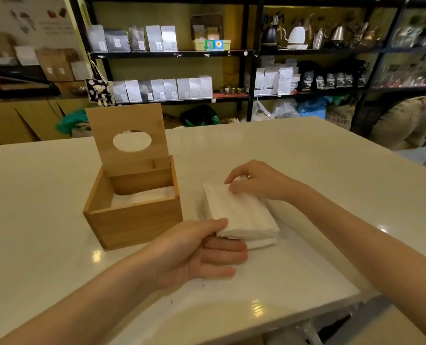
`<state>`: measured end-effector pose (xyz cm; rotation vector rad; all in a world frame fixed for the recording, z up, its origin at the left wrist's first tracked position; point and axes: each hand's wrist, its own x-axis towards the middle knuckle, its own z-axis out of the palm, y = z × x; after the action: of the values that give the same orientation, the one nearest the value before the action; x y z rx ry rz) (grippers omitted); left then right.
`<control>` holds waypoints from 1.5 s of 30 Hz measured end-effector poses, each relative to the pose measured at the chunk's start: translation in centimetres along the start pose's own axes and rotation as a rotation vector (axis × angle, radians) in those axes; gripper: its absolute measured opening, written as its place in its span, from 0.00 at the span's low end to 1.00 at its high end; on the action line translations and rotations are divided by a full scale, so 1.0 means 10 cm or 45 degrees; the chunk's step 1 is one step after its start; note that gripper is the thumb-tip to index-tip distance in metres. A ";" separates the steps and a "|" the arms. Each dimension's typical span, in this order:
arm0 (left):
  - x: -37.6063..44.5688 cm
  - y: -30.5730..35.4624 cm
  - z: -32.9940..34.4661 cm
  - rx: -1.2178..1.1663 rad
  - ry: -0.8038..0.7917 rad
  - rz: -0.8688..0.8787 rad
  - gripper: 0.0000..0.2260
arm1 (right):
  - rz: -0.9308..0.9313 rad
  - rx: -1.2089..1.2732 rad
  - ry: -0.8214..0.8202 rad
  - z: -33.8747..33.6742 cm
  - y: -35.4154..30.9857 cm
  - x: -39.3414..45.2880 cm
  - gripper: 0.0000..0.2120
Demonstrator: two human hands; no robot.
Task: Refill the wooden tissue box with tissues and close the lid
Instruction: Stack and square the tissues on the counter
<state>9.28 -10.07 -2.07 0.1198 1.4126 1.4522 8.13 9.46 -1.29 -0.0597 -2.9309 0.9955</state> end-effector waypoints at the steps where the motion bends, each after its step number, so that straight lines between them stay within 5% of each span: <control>1: -0.02 0.02 -0.02 0.125 0.010 0.001 0.16 | 0.015 -0.003 -0.001 0.01 0.02 -0.01 0.08; 6: -0.21 0.10 -0.02 0.914 0.253 0.281 0.20 | 0.048 0.019 0.029 0.02 0.13 -0.04 0.13; 11: -0.28 0.14 0.01 1.024 0.522 0.939 0.11 | 0.261 0.500 0.204 -0.16 0.16 -0.21 0.18; 17: -0.22 0.19 0.08 0.386 0.350 0.484 0.28 | 0.756 1.082 -0.016 -0.40 0.27 -0.53 0.24; 24: -0.17 0.23 0.03 0.117 0.233 0.177 0.27 | 0.895 1.017 -0.226 -0.42 0.18 -0.62 0.26; 30: -0.05 0.17 0.05 -0.008 0.220 0.133 0.17 | 0.945 0.938 -0.250 -0.36 0.10 -0.54 0.27; 39: 0.05 0.23 0.10 -0.191 0.298 0.101 0.19 | 0.999 0.850 -0.229 -0.20 0.06 -0.47 0.24; 45: 0.17 0.18 0.12 -0.171 0.352 0.140 0.13 | 0.998 0.964 -0.270 -0.20 0.03 -0.47 0.33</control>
<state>8.36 -7.62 -1.30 -0.0936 1.5427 1.7001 12.96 10.71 -0.02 -1.1759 -2.4520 2.2363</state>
